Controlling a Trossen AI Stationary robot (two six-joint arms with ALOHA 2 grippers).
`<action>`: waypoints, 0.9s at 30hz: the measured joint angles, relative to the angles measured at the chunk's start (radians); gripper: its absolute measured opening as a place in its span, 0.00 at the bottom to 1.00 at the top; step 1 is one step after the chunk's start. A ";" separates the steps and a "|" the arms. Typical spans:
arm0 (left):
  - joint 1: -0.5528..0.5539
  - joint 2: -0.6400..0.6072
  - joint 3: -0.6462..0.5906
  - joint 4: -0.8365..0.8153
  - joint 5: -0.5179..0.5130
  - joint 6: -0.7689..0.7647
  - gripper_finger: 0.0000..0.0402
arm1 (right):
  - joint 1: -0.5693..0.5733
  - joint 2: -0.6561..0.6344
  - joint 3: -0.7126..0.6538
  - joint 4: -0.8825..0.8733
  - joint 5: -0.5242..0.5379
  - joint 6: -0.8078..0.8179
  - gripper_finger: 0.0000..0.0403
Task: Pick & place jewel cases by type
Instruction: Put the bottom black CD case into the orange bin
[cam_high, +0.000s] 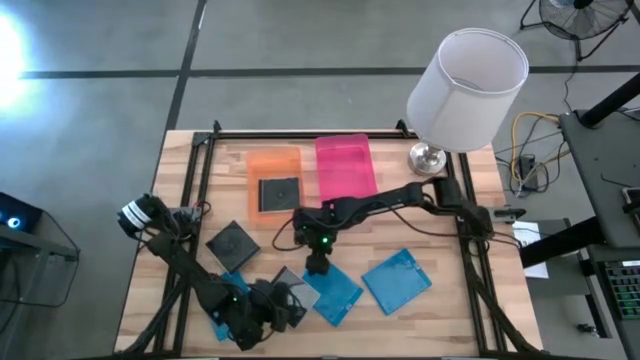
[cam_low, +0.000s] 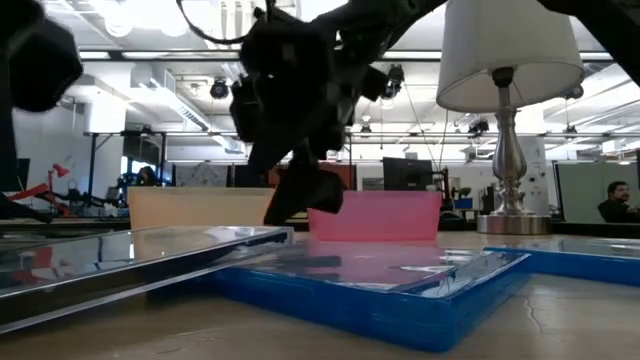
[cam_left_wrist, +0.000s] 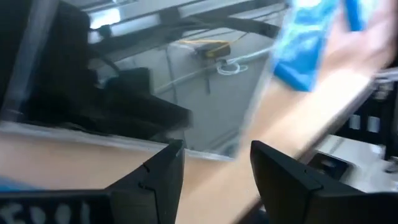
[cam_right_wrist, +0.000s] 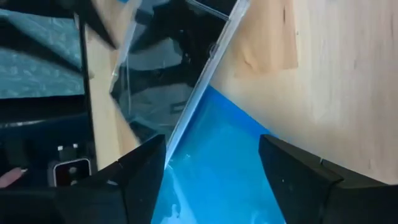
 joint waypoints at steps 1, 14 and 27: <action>0.000 -0.001 0.013 0.000 -0.011 0.003 0.42 | 0.001 0.009 0.012 -0.005 -0.003 0.000 0.63; -0.039 0.023 0.147 -0.137 -0.002 0.044 0.42 | 0.008 0.036 0.077 0.022 -0.005 0.000 0.62; -0.014 0.082 0.082 -0.152 0.044 -0.035 0.42 | 0.035 0.036 0.035 0.131 0.050 0.004 0.62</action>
